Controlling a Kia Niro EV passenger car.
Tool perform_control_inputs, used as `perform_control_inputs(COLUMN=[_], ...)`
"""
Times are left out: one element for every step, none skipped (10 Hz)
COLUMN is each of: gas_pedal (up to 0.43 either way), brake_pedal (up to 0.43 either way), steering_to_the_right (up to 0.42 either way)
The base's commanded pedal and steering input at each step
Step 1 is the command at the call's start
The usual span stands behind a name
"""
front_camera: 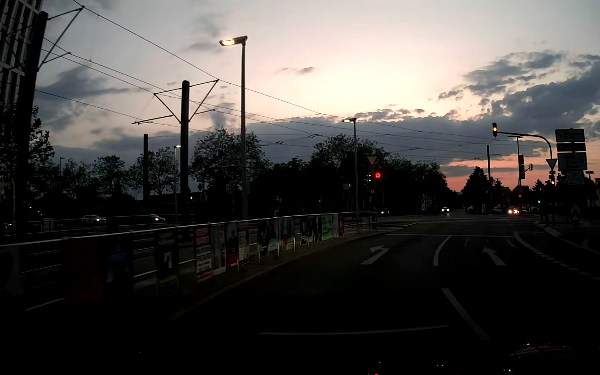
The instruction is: Follow the waypoints while adhering to traffic rules and regulations
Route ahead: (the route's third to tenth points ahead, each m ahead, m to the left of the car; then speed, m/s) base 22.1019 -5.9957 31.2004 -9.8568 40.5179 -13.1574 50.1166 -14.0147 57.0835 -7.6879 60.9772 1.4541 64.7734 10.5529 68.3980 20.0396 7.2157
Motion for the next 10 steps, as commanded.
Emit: perform_control_inputs(gas_pedal=[0.0, 0.0, 0.0, 0.0, 0.0, 0.0, 0.0, 0.0, 0.0, 0.0], brake_pedal=[0.195, 0.195, 0.195, 0.195, 0.195, 0.195, 0.189, 0.195, 0.195, 0.195], steering_to_the_right=[0.067, 0.071, 0.073, 0.076, 0.08, 0.086, 0.091, 0.097, 0.102, 0.104])
